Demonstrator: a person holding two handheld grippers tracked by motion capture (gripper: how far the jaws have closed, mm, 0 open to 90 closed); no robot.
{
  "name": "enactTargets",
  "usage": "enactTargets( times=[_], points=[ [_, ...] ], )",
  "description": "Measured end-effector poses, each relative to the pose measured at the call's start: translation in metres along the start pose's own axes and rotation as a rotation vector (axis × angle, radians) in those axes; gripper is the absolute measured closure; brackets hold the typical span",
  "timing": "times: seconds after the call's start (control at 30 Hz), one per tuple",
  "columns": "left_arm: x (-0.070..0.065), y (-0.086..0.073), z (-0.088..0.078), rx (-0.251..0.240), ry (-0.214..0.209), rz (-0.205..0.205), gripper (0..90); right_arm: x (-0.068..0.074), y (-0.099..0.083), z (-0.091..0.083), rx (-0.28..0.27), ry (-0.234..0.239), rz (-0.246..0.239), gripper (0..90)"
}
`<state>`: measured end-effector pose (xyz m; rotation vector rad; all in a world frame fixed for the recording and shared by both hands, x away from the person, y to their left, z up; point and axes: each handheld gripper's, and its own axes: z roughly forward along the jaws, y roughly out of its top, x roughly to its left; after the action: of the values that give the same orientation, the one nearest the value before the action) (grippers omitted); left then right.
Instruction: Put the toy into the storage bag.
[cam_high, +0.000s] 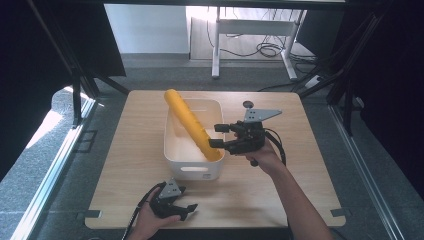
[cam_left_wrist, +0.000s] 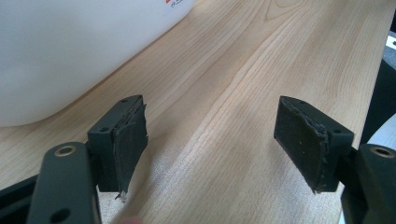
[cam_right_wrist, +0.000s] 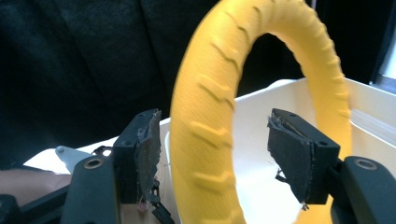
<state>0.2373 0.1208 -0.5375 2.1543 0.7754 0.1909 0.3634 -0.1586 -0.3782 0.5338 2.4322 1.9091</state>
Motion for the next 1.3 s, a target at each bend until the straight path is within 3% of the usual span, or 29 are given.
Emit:
enactTargets(
  times=[0.23,0.5,0.67,0.77,0.83,0.9,0.93,1.13,1.3],
  points=[
    [-0.001,0.000,0.001,0.006,-0.001,-0.002,25.6,-0.005,-0.014,-0.020,-0.028,-0.045,0.034,34.9],
    [0.000,-0.001,0.001,0.010,0.001,-0.001,25.6,-0.009,-0.046,-0.043,-0.050,-0.110,0.080,34.7],
    [0.000,0.000,0.002,0.007,0.005,-0.003,25.6,-0.007,-0.077,-0.060,-0.028,-0.182,0.086,34.6],
    [0.000,0.000,0.001,0.007,0.003,-0.003,25.6,-0.010,-0.086,-0.064,-0.012,-0.201,0.099,34.5],
    [-0.001,0.000,0.000,0.002,0.004,-0.005,25.6,-0.012,-0.099,-0.069,0.011,-0.236,0.107,34.7],
    [0.000,0.000,0.000,0.001,0.006,-0.005,25.6,-0.012,-0.102,-0.070,0.019,-0.239,0.116,34.7],
    [0.000,-0.001,0.000,0.002,0.008,-0.007,25.6,-0.014,-0.114,-0.073,0.045,-0.260,0.128,34.7],
    [0.002,-0.001,-0.002,0.000,0.012,-0.009,25.6,-0.022,-0.135,-0.070,0.101,-0.318,0.154,34.7],
    [0.005,-0.002,-0.003,-0.006,0.019,-0.012,25.7,-0.024,-0.140,-0.064,0.129,-0.324,0.150,34.4]
  ],
)
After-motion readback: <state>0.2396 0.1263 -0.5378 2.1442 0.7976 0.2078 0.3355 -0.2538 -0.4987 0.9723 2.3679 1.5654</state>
